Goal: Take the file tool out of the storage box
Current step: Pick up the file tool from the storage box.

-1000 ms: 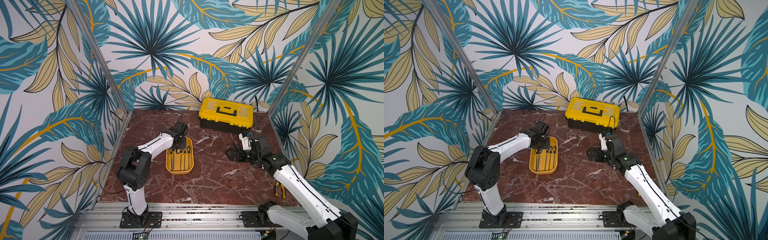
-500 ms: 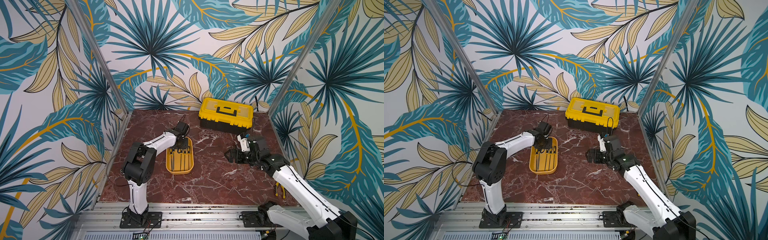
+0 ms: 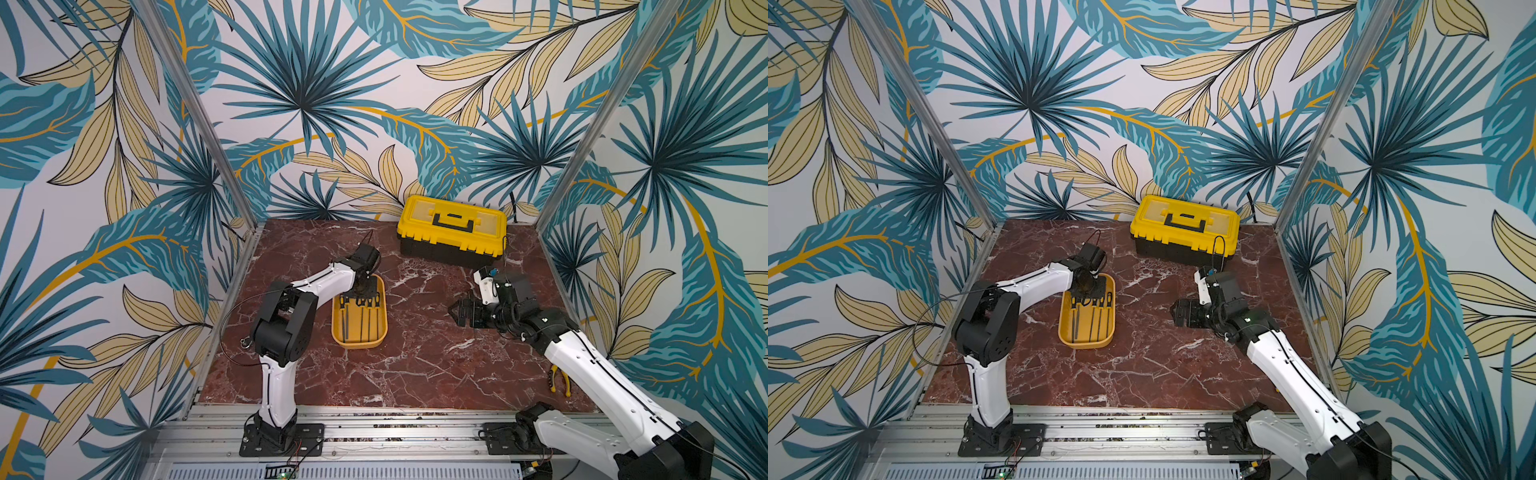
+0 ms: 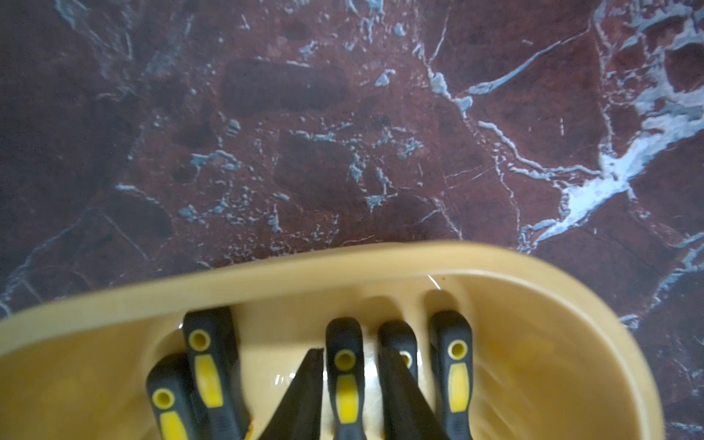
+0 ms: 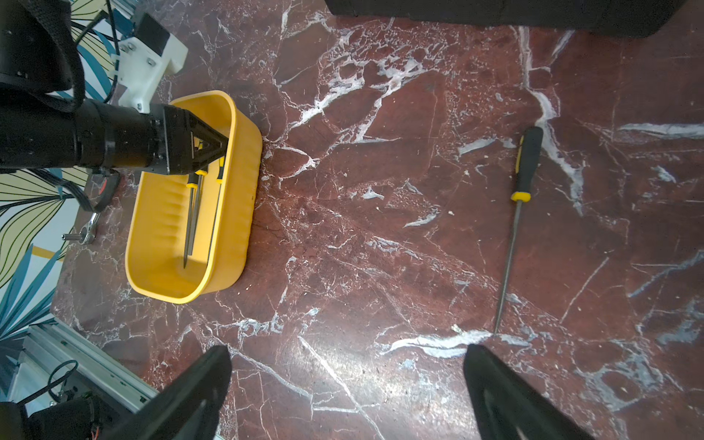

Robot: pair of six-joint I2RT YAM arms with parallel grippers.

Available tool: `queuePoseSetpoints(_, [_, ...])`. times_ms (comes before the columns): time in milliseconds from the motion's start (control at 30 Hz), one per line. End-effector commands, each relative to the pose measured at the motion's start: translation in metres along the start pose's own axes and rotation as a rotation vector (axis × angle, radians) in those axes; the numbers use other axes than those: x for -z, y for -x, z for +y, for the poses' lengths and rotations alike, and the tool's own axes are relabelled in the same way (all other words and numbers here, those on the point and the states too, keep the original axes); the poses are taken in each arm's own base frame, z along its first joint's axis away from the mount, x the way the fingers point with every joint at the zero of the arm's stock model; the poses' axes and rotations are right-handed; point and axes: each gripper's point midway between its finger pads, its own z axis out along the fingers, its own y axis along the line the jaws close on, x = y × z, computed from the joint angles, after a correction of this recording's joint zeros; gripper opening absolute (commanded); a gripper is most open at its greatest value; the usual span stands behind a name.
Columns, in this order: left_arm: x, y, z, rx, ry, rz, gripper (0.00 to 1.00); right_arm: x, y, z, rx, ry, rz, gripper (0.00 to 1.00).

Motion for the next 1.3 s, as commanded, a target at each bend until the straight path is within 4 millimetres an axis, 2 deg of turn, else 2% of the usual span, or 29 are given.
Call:
queuePoseSetpoints(0, [0.0,0.012,-0.001,-0.009,0.013,-0.025,0.3,-0.003,-0.006,-0.003,0.004,-0.014,0.007,1.0])
queuePoseSetpoints(300, [-0.006,0.012,0.001,-0.001,0.034,-0.022,0.24,-0.004,-0.008,-0.003,0.007,-0.016,0.015,1.0])
queuePoseSetpoints(500, [-0.011,0.009,0.003,-0.003,0.042,-0.01,0.17,-0.006,-0.011,-0.004,0.01,-0.022,0.022,0.99])
queuePoseSetpoints(700, [-0.003,0.01,0.001,0.009,0.022,-0.026,0.13,-0.01,-0.017,-0.003,0.013,-0.015,0.036,1.0])
queuePoseSetpoints(967, [0.034,0.013,-0.008,0.055,-0.104,-0.064,0.13,-0.006,-0.023,0.024,0.025,0.073,0.047,0.99])
queuePoseSetpoints(1100, [0.064,0.017,-0.014,0.1,-0.193,-0.104,0.13,-0.003,-0.023,0.051,0.005,0.165,0.031,0.96])
queuePoseSetpoints(1267, [0.095,0.013,-0.023,0.175,-0.299,-0.128,0.13,-0.008,-0.023,0.082,-0.037,0.259,0.031,0.89])
